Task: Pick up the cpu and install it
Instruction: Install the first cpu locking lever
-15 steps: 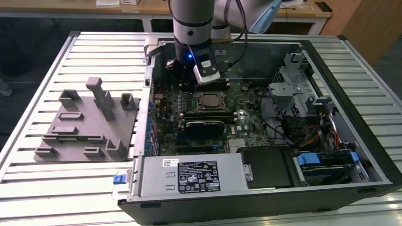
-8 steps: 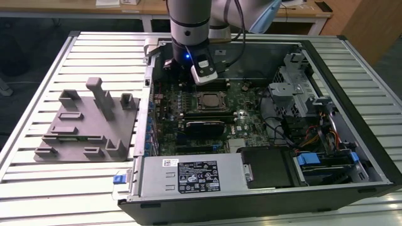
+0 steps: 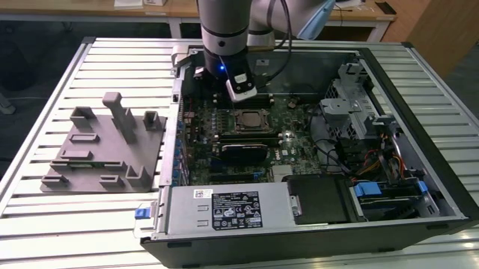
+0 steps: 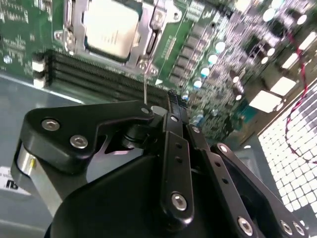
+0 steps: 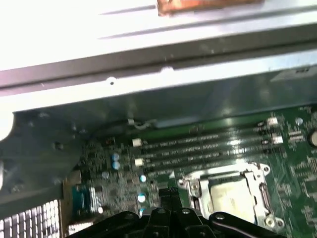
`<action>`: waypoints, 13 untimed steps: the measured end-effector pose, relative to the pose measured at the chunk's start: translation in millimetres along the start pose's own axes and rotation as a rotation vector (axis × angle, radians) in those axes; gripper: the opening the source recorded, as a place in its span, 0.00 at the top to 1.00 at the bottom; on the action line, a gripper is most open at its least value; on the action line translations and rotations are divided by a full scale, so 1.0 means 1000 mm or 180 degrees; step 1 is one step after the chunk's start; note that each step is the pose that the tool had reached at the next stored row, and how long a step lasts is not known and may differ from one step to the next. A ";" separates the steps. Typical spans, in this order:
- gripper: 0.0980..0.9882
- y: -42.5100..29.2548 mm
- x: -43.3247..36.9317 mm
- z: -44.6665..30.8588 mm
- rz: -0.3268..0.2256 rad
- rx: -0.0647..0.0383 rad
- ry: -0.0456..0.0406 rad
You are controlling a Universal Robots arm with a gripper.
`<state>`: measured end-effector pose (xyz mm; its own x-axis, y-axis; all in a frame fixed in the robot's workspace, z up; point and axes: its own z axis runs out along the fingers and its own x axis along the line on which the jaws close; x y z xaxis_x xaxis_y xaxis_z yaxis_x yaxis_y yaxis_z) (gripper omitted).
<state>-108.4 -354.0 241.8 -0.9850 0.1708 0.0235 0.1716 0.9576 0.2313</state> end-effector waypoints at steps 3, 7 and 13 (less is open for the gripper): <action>0.99 -0.0004 0.0017 0.0001 0.0000 -0.0141 0.0018; 0.99 -0.0005 0.0021 0.0002 0.0002 -0.0264 0.0037; 0.99 0.0005 -0.0038 0.0002 0.0002 -0.0267 0.0039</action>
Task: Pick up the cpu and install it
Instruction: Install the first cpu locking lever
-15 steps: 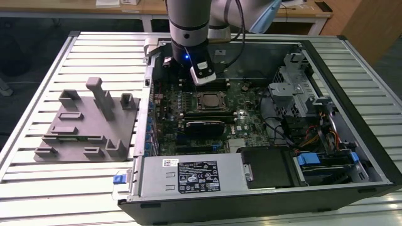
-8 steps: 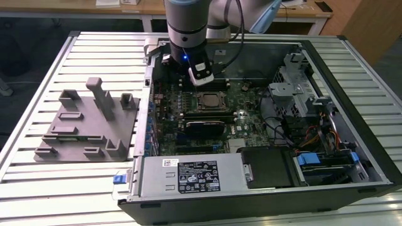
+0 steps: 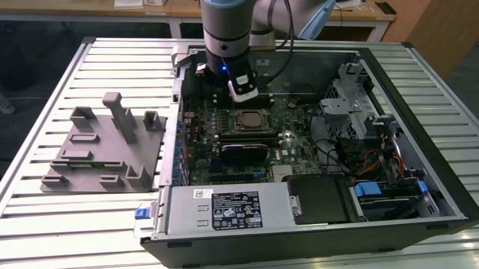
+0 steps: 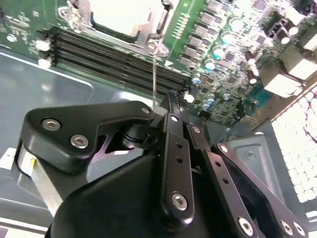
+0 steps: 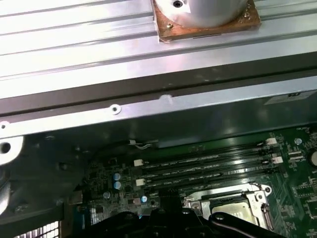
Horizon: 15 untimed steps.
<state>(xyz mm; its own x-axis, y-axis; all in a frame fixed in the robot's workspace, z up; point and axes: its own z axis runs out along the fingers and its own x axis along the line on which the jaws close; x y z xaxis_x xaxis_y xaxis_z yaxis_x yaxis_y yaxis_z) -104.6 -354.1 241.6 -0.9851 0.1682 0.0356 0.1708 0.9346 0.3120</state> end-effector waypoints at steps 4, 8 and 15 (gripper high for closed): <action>0.99 0.0020 -0.0115 0.0003 0.0001 0.0000 0.0002; 0.99 0.0042 -0.0244 0.0005 0.0002 0.0001 0.0007; 0.99 0.0077 -0.0448 0.0011 0.0007 0.0002 0.0015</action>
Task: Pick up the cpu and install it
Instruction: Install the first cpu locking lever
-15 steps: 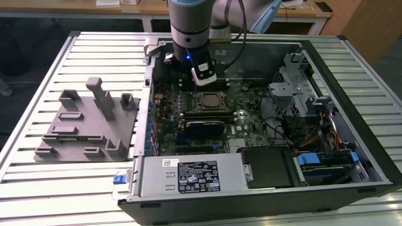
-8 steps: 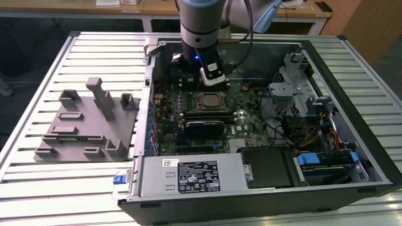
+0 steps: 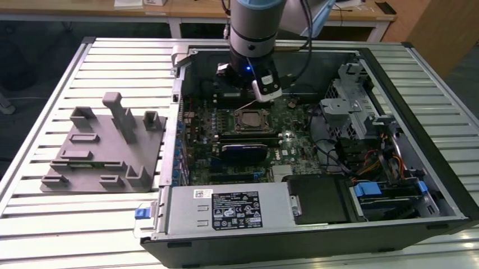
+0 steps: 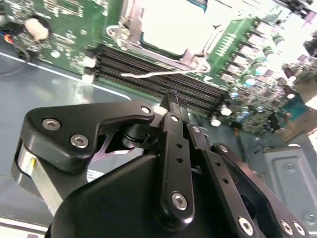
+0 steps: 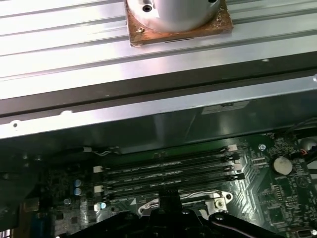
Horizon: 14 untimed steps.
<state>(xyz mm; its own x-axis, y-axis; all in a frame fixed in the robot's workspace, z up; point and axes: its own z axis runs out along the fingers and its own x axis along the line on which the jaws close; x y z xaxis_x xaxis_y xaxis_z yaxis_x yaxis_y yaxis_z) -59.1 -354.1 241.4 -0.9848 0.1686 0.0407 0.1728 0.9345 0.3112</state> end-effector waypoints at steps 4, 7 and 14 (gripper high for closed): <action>0.99 0.0010 -0.0058 0.0000 0.0003 0.0006 0.0003; 0.99 0.0010 -0.0058 0.0000 0.0003 0.0008 0.0003; 0.99 0.0008 -0.0059 0.0007 -0.0003 0.0109 -0.0032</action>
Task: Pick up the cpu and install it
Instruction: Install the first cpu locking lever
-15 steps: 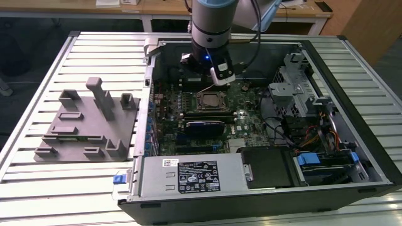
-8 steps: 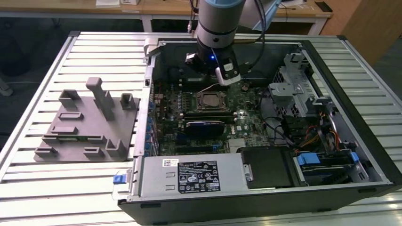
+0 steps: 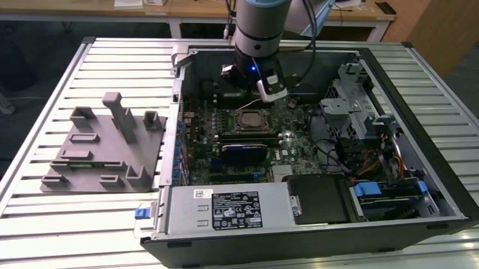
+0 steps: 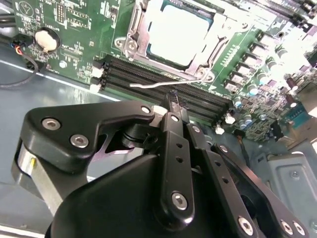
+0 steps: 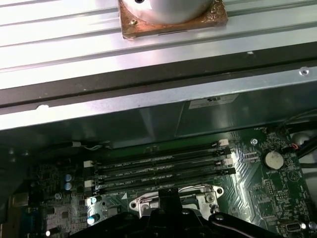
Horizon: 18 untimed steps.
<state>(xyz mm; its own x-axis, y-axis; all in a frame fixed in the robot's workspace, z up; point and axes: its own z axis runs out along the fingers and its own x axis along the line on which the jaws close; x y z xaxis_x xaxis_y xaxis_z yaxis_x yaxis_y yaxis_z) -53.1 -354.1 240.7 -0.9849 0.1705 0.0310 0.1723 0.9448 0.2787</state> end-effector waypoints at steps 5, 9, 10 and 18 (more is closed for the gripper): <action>0.99 -0.0002 0.0000 0.0006 -0.0002 0.0057 -0.0013; 0.99 -0.0003 -0.0001 0.0009 -0.0002 0.0093 -0.0019; 0.99 -0.0003 -0.0001 0.0010 -0.0002 0.0101 -0.0020; 0.99 -0.0003 -0.0004 0.0015 0.0011 0.0230 -0.0048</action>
<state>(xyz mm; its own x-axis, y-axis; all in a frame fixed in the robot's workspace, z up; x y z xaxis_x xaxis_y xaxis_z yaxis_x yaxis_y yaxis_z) -52.8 -354.0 239.2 -0.9840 0.1773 0.0171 0.1770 0.9618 0.2086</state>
